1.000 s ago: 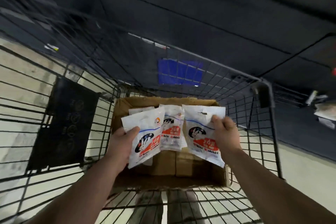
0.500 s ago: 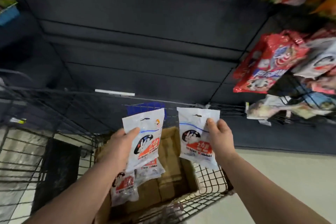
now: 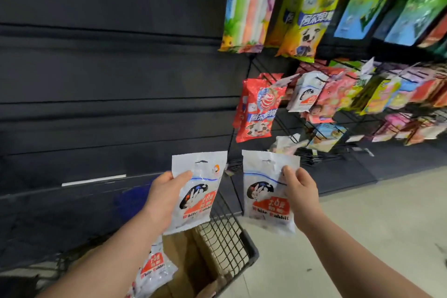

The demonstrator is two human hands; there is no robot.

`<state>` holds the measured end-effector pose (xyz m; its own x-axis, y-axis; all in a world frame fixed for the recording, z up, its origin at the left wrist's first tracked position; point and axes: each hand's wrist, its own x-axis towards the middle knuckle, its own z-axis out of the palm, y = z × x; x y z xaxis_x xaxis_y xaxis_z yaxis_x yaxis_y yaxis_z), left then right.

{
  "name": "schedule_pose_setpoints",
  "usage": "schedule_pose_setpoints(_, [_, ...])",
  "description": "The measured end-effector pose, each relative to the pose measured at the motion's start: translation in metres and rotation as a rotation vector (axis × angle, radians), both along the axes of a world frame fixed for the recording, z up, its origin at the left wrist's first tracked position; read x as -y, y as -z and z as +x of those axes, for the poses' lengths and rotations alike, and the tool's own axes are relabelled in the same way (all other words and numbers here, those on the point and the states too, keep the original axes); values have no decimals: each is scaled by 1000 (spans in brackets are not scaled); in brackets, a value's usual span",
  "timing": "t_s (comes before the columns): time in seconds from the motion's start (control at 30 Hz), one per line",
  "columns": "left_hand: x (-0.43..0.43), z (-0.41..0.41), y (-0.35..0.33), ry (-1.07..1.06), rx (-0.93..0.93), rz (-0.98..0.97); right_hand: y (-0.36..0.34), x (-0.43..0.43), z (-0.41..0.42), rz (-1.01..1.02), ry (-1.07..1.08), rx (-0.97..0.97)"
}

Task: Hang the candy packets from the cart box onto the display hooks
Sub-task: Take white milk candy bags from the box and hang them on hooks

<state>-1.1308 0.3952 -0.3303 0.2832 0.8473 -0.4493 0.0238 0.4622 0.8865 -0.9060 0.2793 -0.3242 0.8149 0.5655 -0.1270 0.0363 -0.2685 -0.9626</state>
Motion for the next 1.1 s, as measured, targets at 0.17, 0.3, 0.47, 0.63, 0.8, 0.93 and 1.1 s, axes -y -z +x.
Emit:
schedule_pose_setpoints(0.17, [32, 78, -24, 90, 39, 49, -13, 54, 63, 55, 68, -2])
schedule_pose_setpoints(0.3, [73, 152, -33, 141, 83, 49, -26, 106, 123, 76, 120, -16])
schedule_pose_setpoints(0.47, [129, 247, -41, 204, 111, 61, -38, 166, 204, 104, 148, 12])
schedule_pose_setpoints(0.63, [172, 317, -50, 229, 164, 39, -50, 211, 268, 110, 167, 36])
schedule_pose_setpoints(0.8, [185, 353, -57, 213, 146, 39, -51, 225, 312, 140, 165, 46])
schedule_pose_setpoints(0.93, [178, 365, -60, 197, 123, 55, -49, 215, 332, 151, 157, 49])
schedule_pose_setpoints(1.1, [151, 379, -61, 167, 111, 82, -50, 191, 356, 158, 136, 35])
